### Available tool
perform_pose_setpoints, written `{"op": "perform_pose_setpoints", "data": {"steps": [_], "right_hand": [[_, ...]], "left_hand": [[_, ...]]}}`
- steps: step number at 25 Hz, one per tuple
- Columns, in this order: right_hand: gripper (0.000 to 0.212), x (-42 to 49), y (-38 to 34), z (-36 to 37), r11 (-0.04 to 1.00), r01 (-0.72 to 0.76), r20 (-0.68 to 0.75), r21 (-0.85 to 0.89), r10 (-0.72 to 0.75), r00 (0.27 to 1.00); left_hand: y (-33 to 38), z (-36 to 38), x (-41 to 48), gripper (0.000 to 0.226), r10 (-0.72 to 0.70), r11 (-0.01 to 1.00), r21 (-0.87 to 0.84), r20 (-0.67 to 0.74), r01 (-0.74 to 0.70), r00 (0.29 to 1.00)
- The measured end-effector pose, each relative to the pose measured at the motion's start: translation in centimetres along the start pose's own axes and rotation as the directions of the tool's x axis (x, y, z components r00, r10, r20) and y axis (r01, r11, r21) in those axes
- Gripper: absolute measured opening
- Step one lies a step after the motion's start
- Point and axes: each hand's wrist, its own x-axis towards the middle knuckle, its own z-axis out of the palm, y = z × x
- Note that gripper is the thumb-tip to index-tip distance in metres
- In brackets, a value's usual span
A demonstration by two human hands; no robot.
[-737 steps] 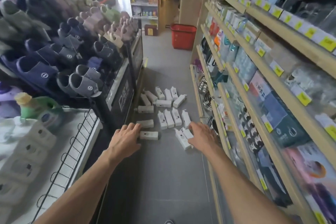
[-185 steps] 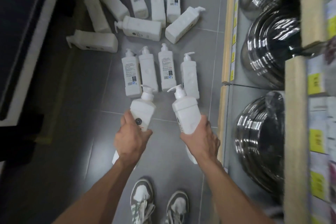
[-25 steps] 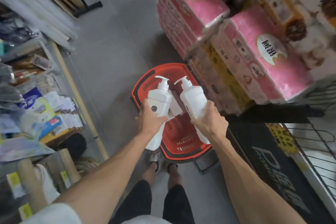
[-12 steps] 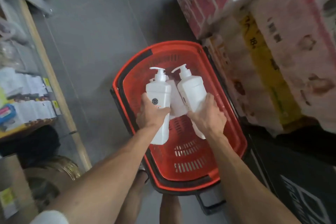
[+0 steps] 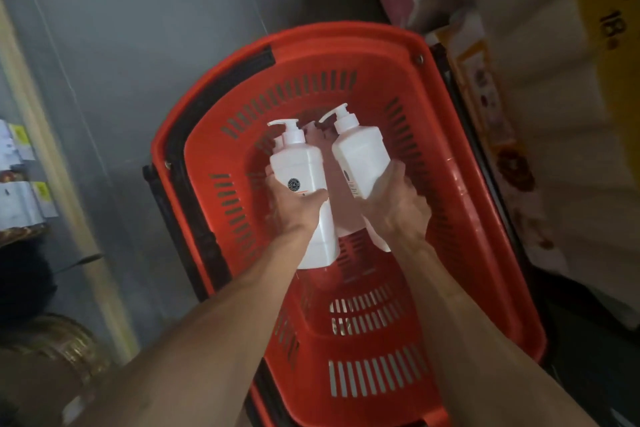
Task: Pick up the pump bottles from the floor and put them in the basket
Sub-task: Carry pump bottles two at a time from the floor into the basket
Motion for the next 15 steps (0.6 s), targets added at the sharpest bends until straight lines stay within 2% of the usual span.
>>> {"op": "perform_pose_setpoints", "data": {"steps": [10, 15], "right_hand": [[0.072, 3.7, -0.5, 3.3, 0.987, -0.126, 0.148, 0.098, 0.111, 0.983], [0.069, 4.3, -0.6, 3.8, 0.975, -0.188, 0.180, 0.114, 0.166, 0.970]], "left_hand": [[-0.9, 3.4, 3.0, 0.100, -0.062, 0.998, -0.027, -0.068, 0.061, 0.996], [-0.7, 4.4, 3.0, 0.101, -0.062, 0.998, -0.023, -0.076, 0.060, 0.995]]}}
